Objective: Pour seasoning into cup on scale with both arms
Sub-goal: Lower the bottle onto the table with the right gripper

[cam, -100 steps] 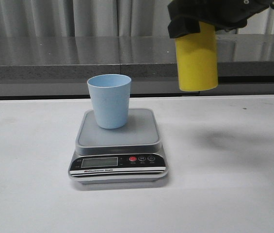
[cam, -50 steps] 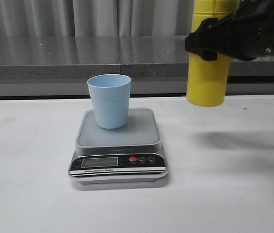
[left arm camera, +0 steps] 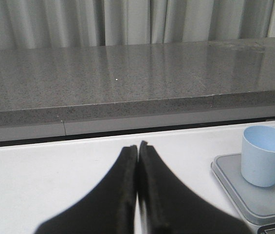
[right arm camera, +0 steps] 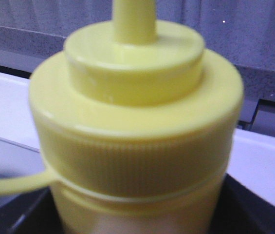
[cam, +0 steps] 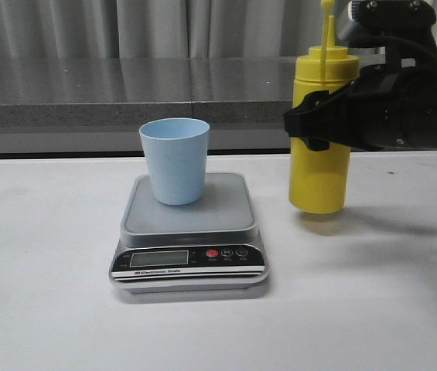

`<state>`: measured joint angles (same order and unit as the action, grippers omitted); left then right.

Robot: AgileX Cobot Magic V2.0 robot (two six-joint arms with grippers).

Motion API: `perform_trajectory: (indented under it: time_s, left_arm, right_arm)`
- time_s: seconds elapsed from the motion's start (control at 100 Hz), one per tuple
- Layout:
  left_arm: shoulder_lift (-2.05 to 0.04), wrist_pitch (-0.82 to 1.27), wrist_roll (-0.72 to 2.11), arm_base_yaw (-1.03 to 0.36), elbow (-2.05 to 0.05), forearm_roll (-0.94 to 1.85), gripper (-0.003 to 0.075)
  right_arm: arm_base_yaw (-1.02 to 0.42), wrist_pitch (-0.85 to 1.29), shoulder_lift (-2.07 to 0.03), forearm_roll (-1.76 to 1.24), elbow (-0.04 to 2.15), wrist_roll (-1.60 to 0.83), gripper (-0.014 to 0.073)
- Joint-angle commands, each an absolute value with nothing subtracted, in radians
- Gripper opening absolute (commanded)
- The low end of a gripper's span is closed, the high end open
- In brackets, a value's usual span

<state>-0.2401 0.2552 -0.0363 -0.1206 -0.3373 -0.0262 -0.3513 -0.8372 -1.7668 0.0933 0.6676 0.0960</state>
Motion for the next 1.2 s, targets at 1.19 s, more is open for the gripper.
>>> perform_trajectory:
  time_s: [1.19]
  left_arm:
    - [-0.25,0.173,-0.038,-0.12,-0.365,-0.025,-0.002]
  right_arm:
    - [-0.346,-0.99,-1.754,0.098,0.617,0.083,0.0535]
